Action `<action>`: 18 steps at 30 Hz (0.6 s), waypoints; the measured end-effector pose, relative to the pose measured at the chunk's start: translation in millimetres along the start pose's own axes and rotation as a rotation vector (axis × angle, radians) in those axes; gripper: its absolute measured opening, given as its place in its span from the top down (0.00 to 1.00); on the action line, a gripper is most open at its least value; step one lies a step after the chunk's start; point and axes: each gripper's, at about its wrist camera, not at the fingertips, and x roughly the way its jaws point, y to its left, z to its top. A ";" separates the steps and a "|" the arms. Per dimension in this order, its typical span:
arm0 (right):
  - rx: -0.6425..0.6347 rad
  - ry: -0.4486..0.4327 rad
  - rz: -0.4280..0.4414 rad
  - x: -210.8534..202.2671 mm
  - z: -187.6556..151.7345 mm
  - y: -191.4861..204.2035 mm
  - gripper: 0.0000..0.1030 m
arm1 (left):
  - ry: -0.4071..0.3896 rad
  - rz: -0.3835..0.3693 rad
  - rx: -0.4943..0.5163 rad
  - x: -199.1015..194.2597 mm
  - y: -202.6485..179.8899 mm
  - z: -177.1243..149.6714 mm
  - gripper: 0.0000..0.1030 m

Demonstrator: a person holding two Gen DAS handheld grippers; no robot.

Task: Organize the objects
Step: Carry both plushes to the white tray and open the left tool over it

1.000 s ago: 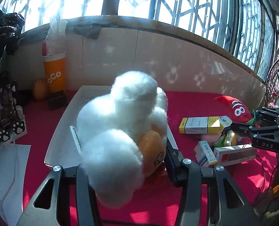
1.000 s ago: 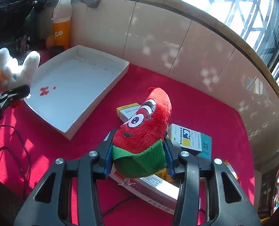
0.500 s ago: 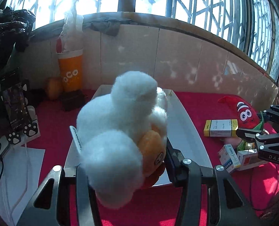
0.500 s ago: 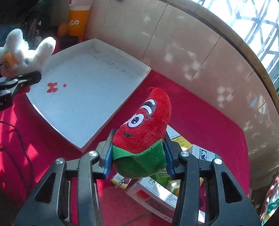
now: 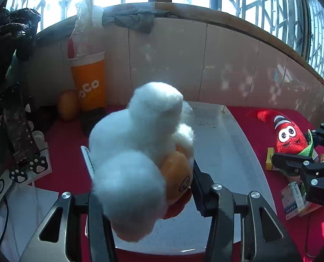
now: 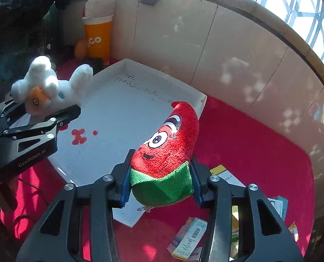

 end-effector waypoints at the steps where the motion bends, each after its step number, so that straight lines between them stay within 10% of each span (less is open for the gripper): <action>1: 0.020 0.005 0.021 4.8 4.0 0.0 0.57 | 0.006 0.009 -0.004 4.9 0.3 2.5 0.52; 18: 0.143 0.032 0.043 71.4 34.2 -1.7 0.55 | 0.125 0.155 -0.073 77.0 -8.9 18.7 0.49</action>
